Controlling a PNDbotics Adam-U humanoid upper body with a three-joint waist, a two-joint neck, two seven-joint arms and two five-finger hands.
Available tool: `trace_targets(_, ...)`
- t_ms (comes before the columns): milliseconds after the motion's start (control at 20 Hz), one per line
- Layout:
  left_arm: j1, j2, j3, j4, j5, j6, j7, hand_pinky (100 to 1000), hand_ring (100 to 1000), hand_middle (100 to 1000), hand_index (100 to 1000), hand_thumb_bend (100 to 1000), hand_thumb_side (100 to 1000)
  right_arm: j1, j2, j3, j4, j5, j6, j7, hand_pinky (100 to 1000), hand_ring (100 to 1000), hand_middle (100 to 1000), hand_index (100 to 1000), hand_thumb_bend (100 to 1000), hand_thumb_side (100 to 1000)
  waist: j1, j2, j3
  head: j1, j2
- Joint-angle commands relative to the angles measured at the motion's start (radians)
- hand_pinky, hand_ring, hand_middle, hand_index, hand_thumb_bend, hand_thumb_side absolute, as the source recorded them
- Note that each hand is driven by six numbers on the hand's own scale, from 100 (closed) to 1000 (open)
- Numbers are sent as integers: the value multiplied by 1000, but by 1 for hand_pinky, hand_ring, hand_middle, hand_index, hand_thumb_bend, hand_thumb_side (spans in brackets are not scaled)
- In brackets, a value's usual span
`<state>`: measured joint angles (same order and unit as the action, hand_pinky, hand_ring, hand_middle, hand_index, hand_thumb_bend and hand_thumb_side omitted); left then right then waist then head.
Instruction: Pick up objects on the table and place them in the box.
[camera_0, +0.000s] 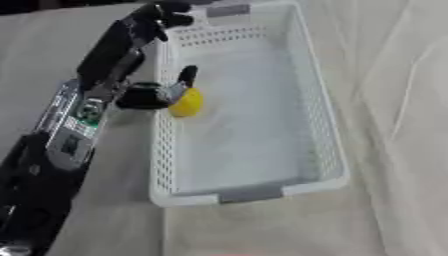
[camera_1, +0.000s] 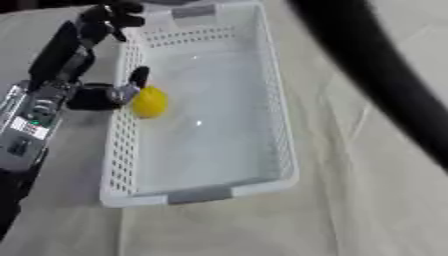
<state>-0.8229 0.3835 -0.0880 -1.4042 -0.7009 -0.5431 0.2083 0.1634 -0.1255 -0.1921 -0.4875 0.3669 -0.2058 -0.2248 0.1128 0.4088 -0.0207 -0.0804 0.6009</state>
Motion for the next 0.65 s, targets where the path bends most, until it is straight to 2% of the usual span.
trace_targets(50,26,82,57,-73,81,35,70,439,700,773,818,100,530,6,-5,-4,13,-10,1,-8,460,570,657,720,100,880,-2,-11,5,-17,-18)
trace_targets(150,67,119,97,-119,141,52,123,407,669,749,804,100,540,4,-3,-4,18,-14,2,-11,460,570,658,720,100,880,-2,-9,9,-23,-22)
trace_targets(350,166,156,166,-213,327,67,221,375,648,732,786,100,701,1,2,-2,29,-24,1,-19,460,570,659,719,100,879,-3,-4,16,-29,-30)
trace_targets(500,231,152,206,-265,484,81,271,389,674,743,776,100,753,0,8,2,41,-28,3,-26,461,571,660,719,100,879,-5,0,26,-32,-31)
trace_targets(650,273,128,240,-319,587,86,289,395,673,740,776,121,773,-1,11,4,49,-35,2,-31,461,571,660,719,100,879,-5,2,32,-28,-31)
